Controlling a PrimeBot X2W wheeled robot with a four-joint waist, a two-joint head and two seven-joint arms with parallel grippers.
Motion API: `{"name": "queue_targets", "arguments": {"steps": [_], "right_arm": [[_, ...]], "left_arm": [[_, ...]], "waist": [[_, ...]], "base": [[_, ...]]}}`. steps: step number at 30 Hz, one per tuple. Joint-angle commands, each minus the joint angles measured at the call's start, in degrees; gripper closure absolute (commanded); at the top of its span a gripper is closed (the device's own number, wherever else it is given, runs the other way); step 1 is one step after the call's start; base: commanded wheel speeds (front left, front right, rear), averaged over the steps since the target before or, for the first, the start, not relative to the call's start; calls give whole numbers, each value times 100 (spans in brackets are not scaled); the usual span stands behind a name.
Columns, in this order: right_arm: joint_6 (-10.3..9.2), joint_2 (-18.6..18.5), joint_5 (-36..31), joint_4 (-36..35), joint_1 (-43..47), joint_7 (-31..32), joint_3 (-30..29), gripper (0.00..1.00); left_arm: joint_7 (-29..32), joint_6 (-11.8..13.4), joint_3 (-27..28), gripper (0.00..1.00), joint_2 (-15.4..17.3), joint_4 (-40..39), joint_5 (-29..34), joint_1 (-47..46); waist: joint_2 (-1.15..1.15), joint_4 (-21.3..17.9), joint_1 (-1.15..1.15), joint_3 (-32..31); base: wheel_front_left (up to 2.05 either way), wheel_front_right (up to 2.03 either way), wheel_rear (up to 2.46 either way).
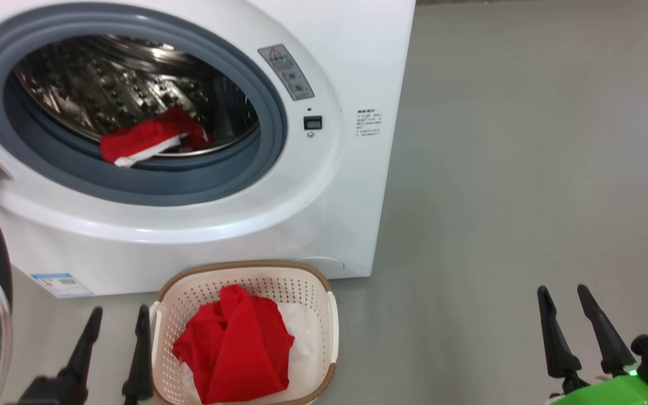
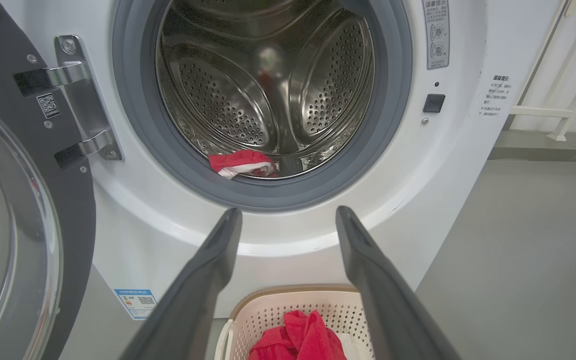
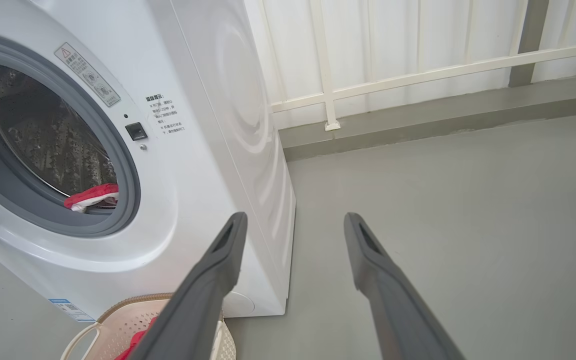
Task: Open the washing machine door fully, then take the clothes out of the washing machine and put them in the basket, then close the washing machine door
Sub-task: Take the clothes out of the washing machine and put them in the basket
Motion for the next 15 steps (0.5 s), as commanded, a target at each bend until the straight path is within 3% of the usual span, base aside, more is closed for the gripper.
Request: {"name": "queue_targets", "arguments": {"steps": [1, 15], "right_arm": [[43, -114, 70, -161, -2, -37, 97, 0], [43, -40, 100, -173, 171, -37, 90, 0]], "left_arm": [[-29, -33, 232, 0, 107, -201, 37, 44], [-29, -33, 499, 0, -2, -532, -87, 666]], "waist": [[0, 15, 0, -108], [0, -112, 0, -131]], "base": [[0, 0, 0], [0, 0, 0]]}}
